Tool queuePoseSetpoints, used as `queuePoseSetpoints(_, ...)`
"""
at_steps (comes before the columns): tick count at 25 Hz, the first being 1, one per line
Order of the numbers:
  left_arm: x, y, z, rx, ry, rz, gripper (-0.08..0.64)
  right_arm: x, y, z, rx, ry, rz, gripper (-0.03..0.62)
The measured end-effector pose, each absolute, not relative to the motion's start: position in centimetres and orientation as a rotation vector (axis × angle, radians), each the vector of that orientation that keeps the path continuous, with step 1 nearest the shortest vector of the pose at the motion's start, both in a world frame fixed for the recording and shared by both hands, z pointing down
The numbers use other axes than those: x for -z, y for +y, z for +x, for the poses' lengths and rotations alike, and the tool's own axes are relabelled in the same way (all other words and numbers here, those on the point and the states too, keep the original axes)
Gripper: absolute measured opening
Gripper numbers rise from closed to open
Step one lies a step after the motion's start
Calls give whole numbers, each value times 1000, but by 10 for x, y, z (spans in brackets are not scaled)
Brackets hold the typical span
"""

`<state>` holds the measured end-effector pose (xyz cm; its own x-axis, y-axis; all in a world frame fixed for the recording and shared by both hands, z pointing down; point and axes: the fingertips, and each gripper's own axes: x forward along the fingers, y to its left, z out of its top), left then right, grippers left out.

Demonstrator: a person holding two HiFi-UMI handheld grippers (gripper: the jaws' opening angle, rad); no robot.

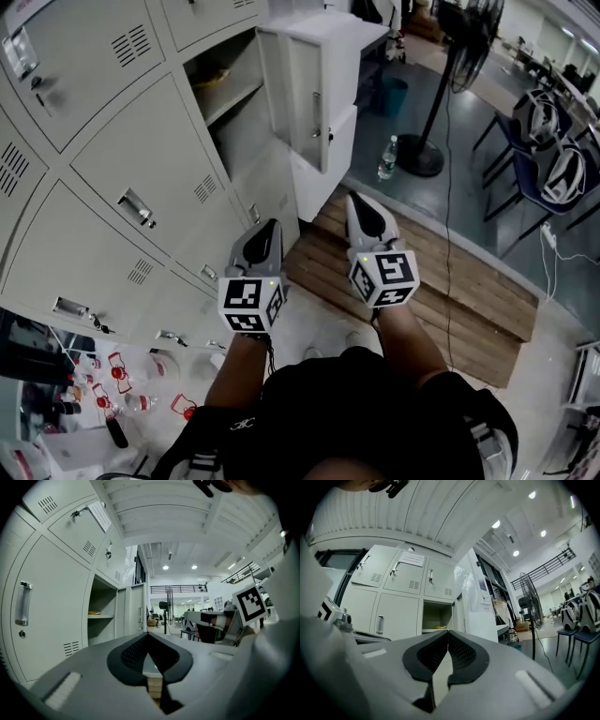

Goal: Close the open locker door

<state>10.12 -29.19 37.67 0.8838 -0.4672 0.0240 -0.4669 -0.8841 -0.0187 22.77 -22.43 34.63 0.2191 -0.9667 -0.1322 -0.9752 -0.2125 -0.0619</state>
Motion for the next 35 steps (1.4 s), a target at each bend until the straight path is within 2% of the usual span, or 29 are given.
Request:
queuePoseSetpoints(15,-373,-322,145,35,904,-3008,0,-349,-260,287,-55,1966,-2290,21)
queuePoseSetpoints(19,-374,-323,151,44,940,-2993,0,-348,-271,294,-48,2034,-2224,121)
queuePoseSetpoints(23,-375,-324,151,55,986,-2980,0,-343,-287,304,-56,2103,-2195,167)
queuePoseSetpoints(35,-381,-333,130,92,1165,-2913,0,-323,-366,333,-30,2258,-2094,167)
